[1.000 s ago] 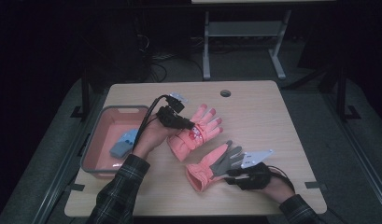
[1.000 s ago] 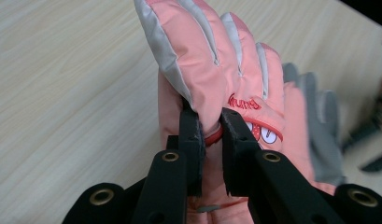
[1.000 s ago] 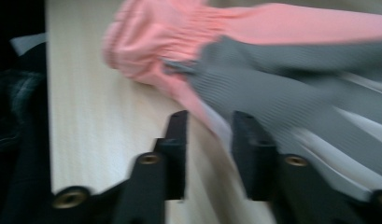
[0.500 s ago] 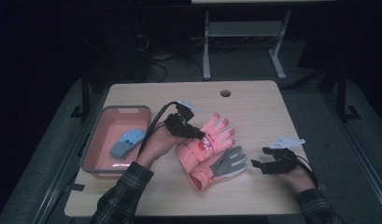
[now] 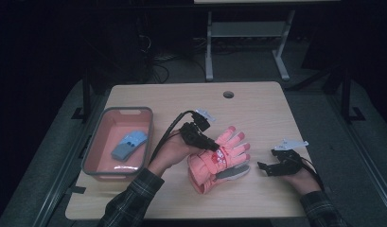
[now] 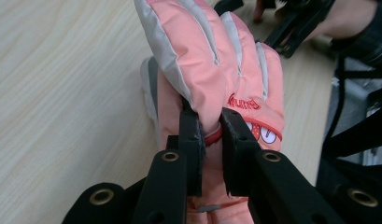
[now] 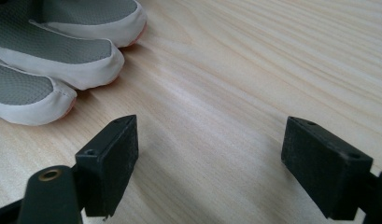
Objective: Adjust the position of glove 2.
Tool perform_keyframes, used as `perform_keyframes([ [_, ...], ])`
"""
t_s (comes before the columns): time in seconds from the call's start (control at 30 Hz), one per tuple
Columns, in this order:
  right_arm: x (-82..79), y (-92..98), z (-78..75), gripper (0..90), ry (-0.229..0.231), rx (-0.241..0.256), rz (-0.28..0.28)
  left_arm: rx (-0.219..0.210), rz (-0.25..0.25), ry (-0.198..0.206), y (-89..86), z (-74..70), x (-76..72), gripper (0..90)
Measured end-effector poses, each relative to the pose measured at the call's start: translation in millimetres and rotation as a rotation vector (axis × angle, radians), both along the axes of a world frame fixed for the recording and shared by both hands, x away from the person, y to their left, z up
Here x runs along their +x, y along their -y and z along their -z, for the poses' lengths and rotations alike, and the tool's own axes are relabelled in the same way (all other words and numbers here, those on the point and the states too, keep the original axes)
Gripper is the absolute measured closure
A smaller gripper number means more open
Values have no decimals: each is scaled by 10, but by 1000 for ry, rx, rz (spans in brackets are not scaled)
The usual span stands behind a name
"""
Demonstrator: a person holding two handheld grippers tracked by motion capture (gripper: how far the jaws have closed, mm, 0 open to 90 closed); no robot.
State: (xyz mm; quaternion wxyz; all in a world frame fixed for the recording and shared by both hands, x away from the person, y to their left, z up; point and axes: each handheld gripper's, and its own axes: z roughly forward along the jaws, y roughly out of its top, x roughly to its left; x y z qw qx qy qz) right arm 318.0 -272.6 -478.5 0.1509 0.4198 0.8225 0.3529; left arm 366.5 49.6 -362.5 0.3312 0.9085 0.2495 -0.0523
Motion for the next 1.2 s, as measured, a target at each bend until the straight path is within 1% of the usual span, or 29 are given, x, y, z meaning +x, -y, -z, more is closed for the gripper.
perform_keyframes([
  [0.07, -3, -6, 4, 178, 5, -3, -2, 2, -1, -13, 24, 56, 0, 796],
  [0.2, 1, -11, 11, 166, 10, -6, -3, 15, -2, -12, 54, 130, -3, 795],
  [0.23, 1, -10, 12, 164, 9, -6, -3, 12, -6, -13, 59, 145, -7, 794],
  [0.33, 0, -9, 15, 157, 10, -4, -2, 14, -7, -2, 80, 189, -29, 784],
  [0.4, 0, -11, 18, 152, 12, -3, -3, 17, -2, 12, 94, 216, -43, 759],
  [0.53, 0, -9, 20, 152, 14, -3, -4, 2, 4, 29, 104, 184, -73, 697],
  [0.6, 0, -9, 21, 151, 15, -2, -4, -3, 9, 39, 107, 154, -93, 629],
  [0.67, 0, -10, 20, 152, 13, -2, -4, -7, 14, 52, 105, 125, -108, 526],
  [0.77, -2, -11, 17, 156, 13, -5, -4, -18, 9, 73, 85, 87, -116, 434],
  [0.8, -3, -12, 15, 168, 12, -5, -4, -23, 7, 91, 71, 65, -122, 408],
  [0.83, -9, -11, 4, 211, 8, -4, -6, -28, 4, 107, 55, 47, -125, 381],
  [0.9, -13, -4, -18, 292, -2, 3, -9, -37, -8, 116, 16, 13, -126, 371],
  [0.93, -18, 0, -38, 374, -11, 15, -8, -41, -12, 123, -20, -5, -121, 371],
  [0.97, -26, 5, -76, 458, -10, 30, -16, -42, -14, 123, -45, -13, -118, 379],
  [1.03, -42, -2, -149, 576, -18, 56, -16, -40, -22, 130, -120, -37, -109, 458],
  [1.07, -46, -6, -172, 631, -11, 62, -23, -42, -35, 132, -160, -43, -107, 504],
  [1.13, -67, -27, -227, 733, -12, 74, -38, -49, -62, 135, -254, -51, -101, 652],
  [1.17, -81, -49, -249, 793, -15, 79, -50, -41, -66, 141, -286, -47, -97, 751],
  [1.2, -93, -64, -262, 832, -19, 81, -55, -15, -79, 157, -335, -37, -90, 820],
])
